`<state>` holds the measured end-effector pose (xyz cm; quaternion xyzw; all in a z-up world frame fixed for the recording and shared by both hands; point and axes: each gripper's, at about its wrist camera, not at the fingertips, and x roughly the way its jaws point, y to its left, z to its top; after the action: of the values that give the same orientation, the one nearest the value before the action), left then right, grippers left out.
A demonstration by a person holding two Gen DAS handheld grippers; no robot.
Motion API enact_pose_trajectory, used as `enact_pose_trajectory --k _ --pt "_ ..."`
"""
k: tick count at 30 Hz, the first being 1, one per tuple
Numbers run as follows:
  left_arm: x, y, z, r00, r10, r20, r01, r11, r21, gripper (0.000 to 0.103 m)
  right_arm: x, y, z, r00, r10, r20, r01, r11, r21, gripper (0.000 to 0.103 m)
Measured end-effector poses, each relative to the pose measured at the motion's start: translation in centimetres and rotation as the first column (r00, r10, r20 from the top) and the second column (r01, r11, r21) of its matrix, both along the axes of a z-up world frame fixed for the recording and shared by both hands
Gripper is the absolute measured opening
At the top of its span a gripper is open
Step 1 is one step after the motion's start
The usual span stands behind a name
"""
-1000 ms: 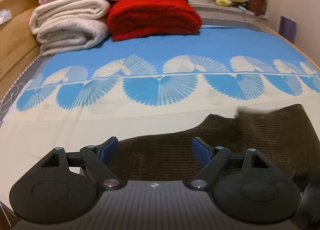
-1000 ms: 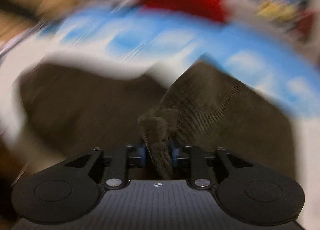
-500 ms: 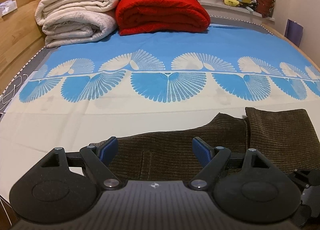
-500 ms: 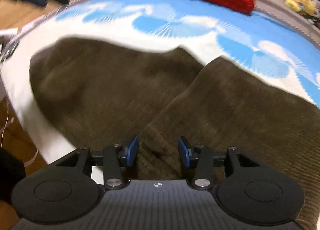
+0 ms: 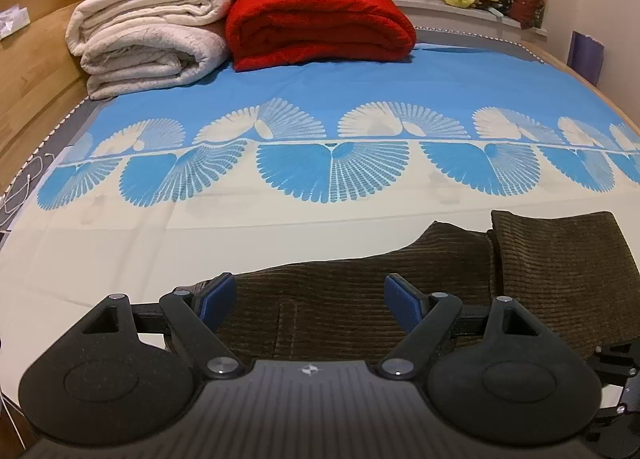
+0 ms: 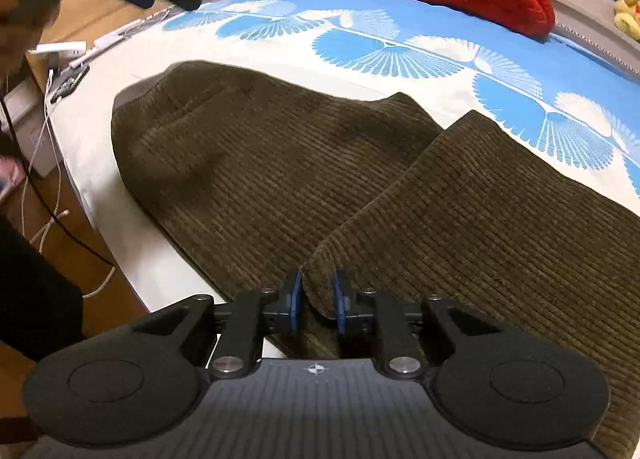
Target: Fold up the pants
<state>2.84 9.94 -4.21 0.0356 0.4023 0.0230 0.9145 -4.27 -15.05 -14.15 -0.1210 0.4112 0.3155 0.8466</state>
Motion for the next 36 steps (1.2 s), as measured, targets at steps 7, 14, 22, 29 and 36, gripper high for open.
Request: enact_pose_trajectory --k 7,14,22,29,36 --pt "0.2 -0.4 -0.6 1.000 -0.007 -0.016 0.008 1.000 0.018 0.085 -0.9 2.0 -1.3 0.997 0.055 0.060 -0.047 0.990 -0.130 0.055" --pt "0.4 0.2 -0.3 1.000 0.002 -0.002 -0.002 1.000 0.007 0.085 -0.3 1.4 0.2 0.992 0.005 0.123 0.009 0.994 -0.109 0.024" --pt "0.3 0.2 -0.5 1.000 -0.001 -0.012 0.001 1.000 0.013 0.085 -3.8 1.2 5.9 0.951 0.082 0.298 -0.089 0.996 0.009 0.023" --pt "0.1 0.0 -0.4 1.000 0.001 -0.012 -0.001 1.000 0.006 0.085 -4.1 0.8 1.8 0.986 0.046 0.163 -0.034 0.997 -0.072 0.039" --pt "0.1 -0.4 -0.6 1.000 -0.011 -0.018 0.011 1.000 0.009 0.085 -1.8 -7.0 4.3 0.961 -0.274 0.041 0.264 0.951 0.160 0.048"
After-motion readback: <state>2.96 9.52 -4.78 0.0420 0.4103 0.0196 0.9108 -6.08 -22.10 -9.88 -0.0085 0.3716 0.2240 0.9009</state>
